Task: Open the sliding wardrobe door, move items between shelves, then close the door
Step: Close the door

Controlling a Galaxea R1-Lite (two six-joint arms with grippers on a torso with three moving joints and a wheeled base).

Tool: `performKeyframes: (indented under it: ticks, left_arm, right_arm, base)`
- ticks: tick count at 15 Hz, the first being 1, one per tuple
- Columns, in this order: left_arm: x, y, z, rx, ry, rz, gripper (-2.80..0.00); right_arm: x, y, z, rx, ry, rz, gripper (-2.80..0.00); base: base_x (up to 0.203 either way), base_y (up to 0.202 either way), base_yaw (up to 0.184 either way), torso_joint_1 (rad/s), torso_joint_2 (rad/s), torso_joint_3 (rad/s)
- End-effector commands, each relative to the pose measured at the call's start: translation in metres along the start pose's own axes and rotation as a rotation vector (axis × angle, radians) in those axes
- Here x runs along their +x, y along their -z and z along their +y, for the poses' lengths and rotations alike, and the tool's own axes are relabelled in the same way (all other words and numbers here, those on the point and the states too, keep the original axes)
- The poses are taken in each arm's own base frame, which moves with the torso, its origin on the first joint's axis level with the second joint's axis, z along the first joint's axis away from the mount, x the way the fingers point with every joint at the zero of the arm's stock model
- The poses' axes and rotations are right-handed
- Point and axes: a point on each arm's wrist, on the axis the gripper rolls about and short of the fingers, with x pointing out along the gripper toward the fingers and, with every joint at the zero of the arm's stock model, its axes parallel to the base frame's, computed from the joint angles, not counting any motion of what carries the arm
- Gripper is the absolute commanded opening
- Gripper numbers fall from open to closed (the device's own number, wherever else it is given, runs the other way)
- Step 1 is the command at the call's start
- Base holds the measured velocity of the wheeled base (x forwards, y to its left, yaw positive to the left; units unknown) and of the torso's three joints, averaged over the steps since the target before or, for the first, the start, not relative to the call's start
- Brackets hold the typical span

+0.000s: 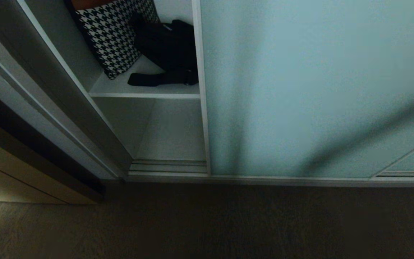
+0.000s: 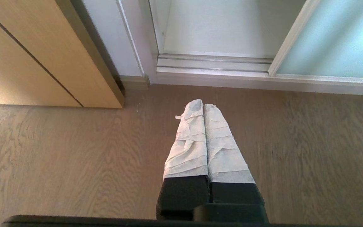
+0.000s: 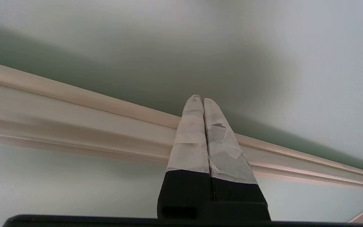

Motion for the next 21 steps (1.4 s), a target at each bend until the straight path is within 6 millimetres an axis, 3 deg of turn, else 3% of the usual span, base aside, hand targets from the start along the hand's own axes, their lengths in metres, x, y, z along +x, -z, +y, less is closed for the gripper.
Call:
performKeyframes:
  ticks: [1, 14, 21]
  left_arm:
    - [0.0, 0.0, 0.0, 0.0, -0.001, 0.002, -2.8]
    - [0.0, 0.0, 0.0, 0.0, -0.001, 0.002, -2.8]
    - [0.0, 0.0, 0.0, 0.0, -0.001, 0.002, -2.8]
  right_arm:
    - [-0.001, 0.001, 0.006, 0.005, -0.009, 0.005, -2.8]
    - [-0.018, 0.044, 0.041, 0.075, 0.032, 0.123, -2.8]
    - [-0.03, 0.097, 0.071, 0.087, -0.015, 0.219, -2.8]
  base:
    - [0.0, 0.0, 0.0, 0.0, 0.0, 0.0]
    - [0.0, 0.0, 0.0, 0.0, 0.0, 0.0]
    - [0.0, 0.0, 0.0, 0.0, 0.0, 0.0]
